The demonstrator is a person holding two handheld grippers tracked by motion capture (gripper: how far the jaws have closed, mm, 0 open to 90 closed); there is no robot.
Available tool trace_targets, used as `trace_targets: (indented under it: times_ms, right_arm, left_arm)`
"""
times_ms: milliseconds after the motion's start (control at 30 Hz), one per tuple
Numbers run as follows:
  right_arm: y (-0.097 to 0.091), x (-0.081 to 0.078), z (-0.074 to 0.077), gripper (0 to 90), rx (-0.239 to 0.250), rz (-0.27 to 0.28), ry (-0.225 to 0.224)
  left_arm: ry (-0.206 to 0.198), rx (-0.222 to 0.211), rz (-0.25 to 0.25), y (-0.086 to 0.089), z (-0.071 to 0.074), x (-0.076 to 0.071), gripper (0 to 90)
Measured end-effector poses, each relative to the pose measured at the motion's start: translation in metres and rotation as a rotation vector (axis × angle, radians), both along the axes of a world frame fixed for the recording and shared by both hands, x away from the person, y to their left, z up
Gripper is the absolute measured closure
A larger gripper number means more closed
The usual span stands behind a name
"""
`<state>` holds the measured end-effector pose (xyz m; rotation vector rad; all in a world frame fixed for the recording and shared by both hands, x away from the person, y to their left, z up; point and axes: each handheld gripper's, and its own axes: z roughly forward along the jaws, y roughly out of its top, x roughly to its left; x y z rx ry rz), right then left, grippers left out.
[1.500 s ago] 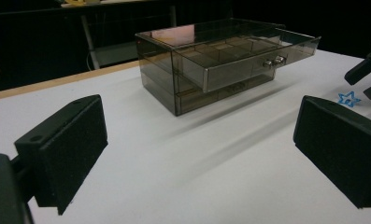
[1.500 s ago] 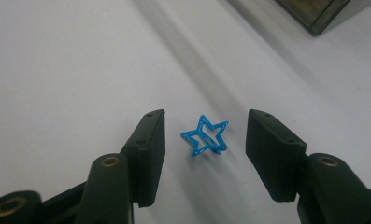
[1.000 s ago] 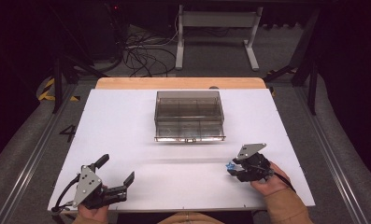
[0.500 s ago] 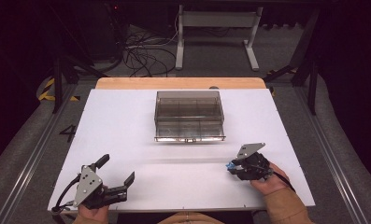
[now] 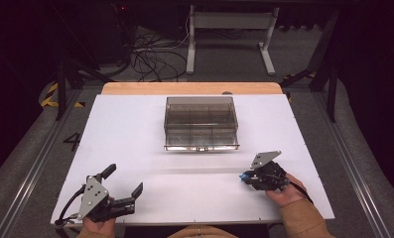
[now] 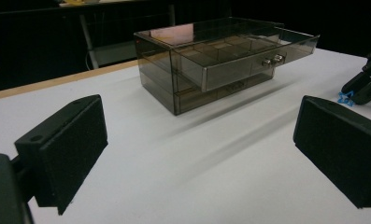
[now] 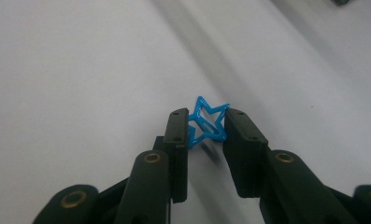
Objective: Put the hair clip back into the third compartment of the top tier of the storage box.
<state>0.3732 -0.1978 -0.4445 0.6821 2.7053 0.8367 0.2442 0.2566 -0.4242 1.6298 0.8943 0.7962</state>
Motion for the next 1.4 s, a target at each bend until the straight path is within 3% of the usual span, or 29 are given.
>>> trace_targets:
  times_ms: [333,1400]
  right_arm:
    - [0.0,-0.001,0.001,72.3,-0.001,-0.003,-0.007]
    - [-0.015,-0.015,0.026,72.3,0.226,-0.005,-0.122]
  left_arm:
    - [0.002,-0.002,0.001,0.0,0.0,0.0,3.7]
    - [0.002,-0.002,0.0,-0.001,0.0,0.001,3.7]
